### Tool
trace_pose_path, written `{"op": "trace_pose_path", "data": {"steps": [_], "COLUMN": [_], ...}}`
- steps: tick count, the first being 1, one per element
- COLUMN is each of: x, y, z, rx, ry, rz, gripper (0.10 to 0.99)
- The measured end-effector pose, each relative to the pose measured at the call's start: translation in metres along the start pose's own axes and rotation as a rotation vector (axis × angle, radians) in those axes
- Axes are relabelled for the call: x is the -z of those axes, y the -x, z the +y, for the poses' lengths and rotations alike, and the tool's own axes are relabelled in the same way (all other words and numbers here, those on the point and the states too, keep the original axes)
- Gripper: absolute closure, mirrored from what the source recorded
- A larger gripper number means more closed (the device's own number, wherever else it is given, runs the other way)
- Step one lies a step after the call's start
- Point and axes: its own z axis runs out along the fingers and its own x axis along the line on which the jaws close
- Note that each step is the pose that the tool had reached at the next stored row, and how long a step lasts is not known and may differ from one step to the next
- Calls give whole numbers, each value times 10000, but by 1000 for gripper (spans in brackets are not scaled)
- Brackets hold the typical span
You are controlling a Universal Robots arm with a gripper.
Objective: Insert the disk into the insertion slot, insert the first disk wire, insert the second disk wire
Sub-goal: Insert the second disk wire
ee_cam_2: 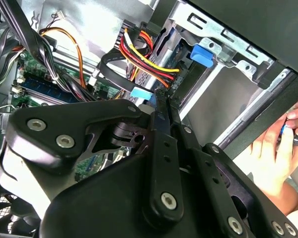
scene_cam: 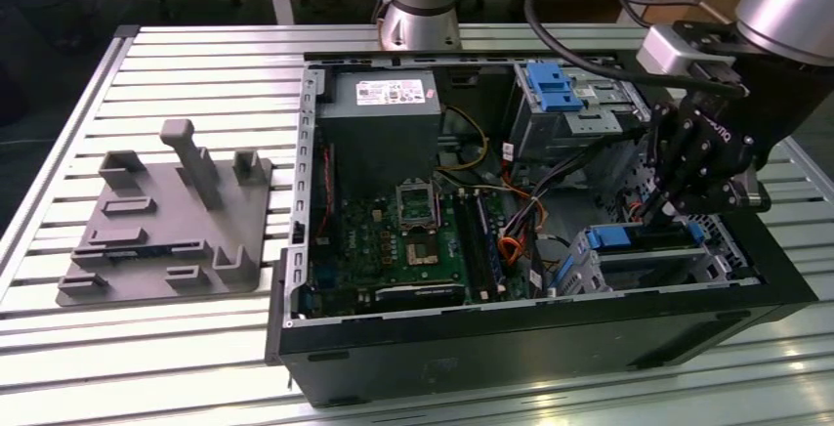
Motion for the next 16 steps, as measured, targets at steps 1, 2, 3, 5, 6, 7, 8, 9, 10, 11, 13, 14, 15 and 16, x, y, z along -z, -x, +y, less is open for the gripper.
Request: {"op": "trace_pose_path", "data": {"steps": [1,2,3,5,6,7,8,9,10,11,13,14,15,16], "x": [-1,-2,-3,-5,-6,-7,-9,-10,-12,-13,-15,-16,-16,-17], "y": [-1,-1,-2,-4,-5,-5,-6,-7,-8,-8,-10,-12,-13,-14], "z": [0,0,0,0,-1,-1,-1,-1,-1,-1,-2,-2,-2,-2], "rx": [19,39,61,101,118,133,148,163,178,193,220,232,243,253], "ry": [-1,-2,-3,-6,-7,-7,-8,-9,-9,-10,-11,-11,-11,-10], "rz": [2,3,3,7,8,10,12,13,13,13,14,16,17,19], "gripper": [941,941,941,941,941,941,941,941,941,941,941,941,941,941]}}
